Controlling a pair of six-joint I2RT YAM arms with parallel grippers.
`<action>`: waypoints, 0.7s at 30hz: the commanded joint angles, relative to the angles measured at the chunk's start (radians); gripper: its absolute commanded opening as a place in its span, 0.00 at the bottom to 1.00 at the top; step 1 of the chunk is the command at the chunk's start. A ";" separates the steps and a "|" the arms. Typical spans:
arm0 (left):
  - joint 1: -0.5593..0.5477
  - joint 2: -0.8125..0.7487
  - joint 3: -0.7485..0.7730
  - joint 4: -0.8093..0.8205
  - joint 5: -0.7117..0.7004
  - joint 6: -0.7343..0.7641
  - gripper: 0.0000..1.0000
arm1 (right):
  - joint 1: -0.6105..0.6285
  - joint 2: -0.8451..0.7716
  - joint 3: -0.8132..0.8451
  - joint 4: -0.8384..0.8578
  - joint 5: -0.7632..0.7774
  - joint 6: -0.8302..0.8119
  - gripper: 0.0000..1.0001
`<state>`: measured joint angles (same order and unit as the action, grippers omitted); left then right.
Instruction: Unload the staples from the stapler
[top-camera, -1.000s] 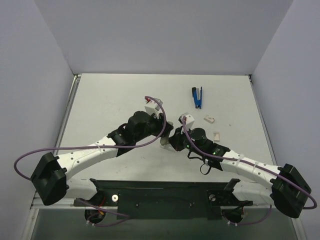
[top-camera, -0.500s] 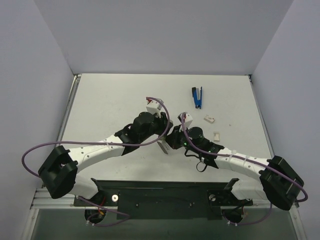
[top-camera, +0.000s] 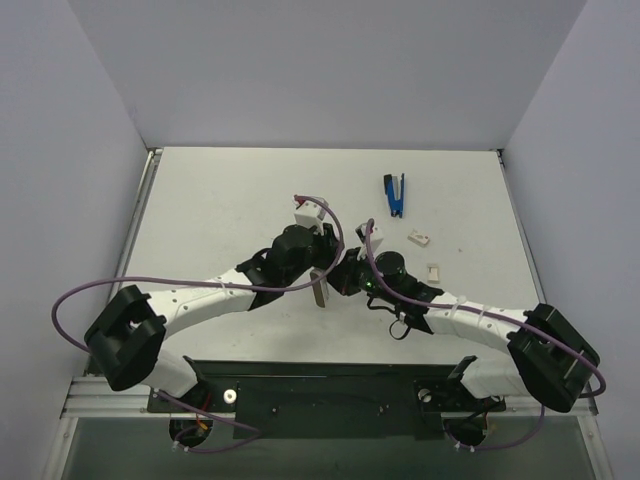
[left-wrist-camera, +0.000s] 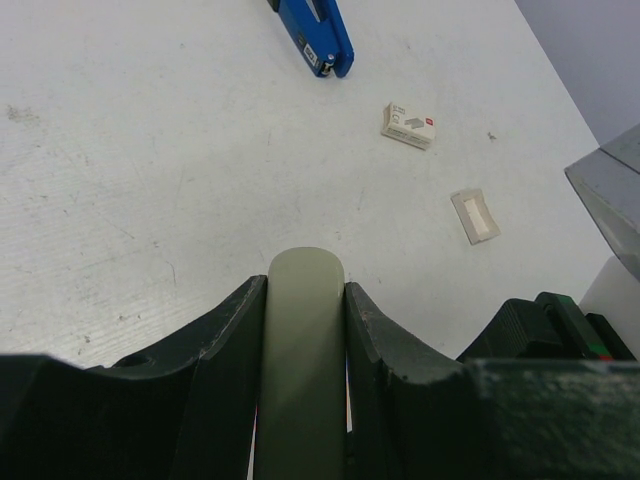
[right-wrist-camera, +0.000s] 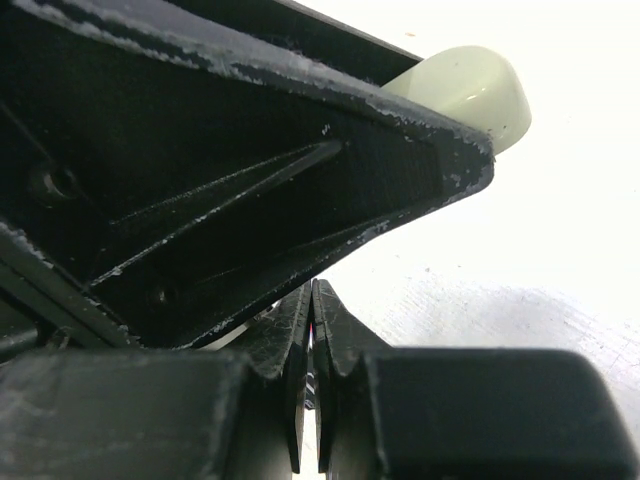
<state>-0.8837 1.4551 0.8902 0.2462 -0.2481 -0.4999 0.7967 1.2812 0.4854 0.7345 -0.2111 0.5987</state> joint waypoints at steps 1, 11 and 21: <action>-0.004 0.016 0.042 0.146 -0.057 0.008 0.00 | 0.013 0.003 0.010 0.134 -0.117 0.061 0.00; -0.015 0.059 0.075 0.148 -0.089 0.035 0.00 | 0.002 0.018 0.019 0.186 -0.163 0.110 0.00; -0.015 0.022 0.081 0.117 -0.066 0.031 0.00 | -0.027 -0.014 0.019 0.138 -0.149 0.078 0.00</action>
<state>-0.8898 1.5059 0.9119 0.2813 -0.3183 -0.4541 0.7681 1.3079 0.4839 0.7593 -0.2623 0.6731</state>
